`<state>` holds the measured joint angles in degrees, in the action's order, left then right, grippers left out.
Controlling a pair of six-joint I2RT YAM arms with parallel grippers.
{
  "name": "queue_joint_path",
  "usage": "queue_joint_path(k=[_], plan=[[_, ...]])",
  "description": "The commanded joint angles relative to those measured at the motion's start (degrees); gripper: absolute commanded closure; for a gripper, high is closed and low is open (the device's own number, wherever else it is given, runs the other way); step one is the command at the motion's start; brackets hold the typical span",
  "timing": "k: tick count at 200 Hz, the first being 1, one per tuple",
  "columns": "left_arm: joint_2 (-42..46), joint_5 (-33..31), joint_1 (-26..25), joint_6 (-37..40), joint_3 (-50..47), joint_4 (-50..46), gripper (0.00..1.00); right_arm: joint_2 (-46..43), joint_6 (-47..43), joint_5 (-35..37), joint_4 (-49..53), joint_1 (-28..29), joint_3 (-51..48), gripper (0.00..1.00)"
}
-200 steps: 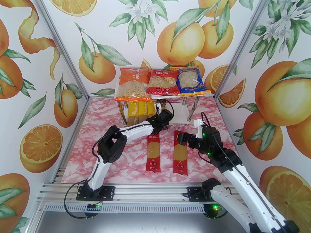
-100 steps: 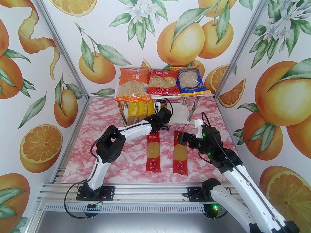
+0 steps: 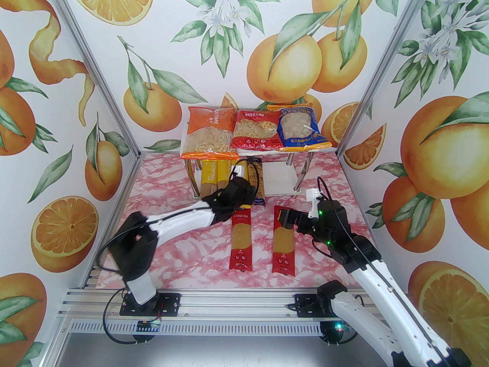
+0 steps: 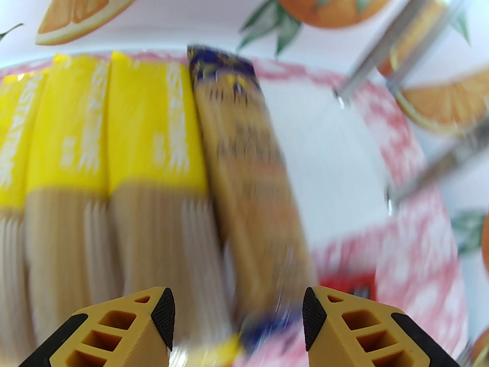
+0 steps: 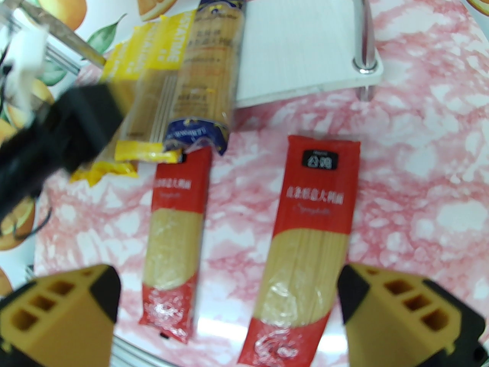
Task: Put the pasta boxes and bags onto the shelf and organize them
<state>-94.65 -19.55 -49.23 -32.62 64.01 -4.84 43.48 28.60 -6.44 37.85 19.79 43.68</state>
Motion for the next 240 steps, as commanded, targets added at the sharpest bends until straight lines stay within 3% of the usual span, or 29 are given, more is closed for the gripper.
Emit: queue_joint_path(k=[1, 34, 64, 102, 134, 189, 240], plan=[[10.5, 1.1, -1.9, 2.6, -8.2, -1.2, 0.40, -0.2, 0.6, 0.9, 0.8, 0.2, -1.1, 0.00], [30.0, -7.1, -3.3, 0.5, -19.9, -8.2, 0.38, 0.9, 0.6, -0.2, 1.1, 0.2, -3.0, 0.00], [47.2, -16.2, -1.3, 0.2, -25.8, -17.5, 0.28, 0.2, 2.1, -0.1, 2.4, 1.3, -6.0, 0.01], [62.1, -13.4, 6.2, 3.0, -30.1, -22.8, 0.19, -1.1, 6.3, 6.8, 6.0, 8.7, -8.1, 0.00], [64.4, -8.3, 9.3, 3.9, -31.5, -23.2, 0.13, -2.3, 12.8, 12.9, 6.7, 14.7, -11.3, 0.00], [59.1, 1.9, 14.3, 4.9, -31.3, -17.4, 0.10, -0.8, 18.7, 15.0, 2.9, 17.6, -16.3, 0.00], [59.0, 7.0, 18.7, 4.6, -32.6, -15.5, 0.10, 3.9, 21.2, 16.3, 0.0, 19.4, -17.7, 0.00]])
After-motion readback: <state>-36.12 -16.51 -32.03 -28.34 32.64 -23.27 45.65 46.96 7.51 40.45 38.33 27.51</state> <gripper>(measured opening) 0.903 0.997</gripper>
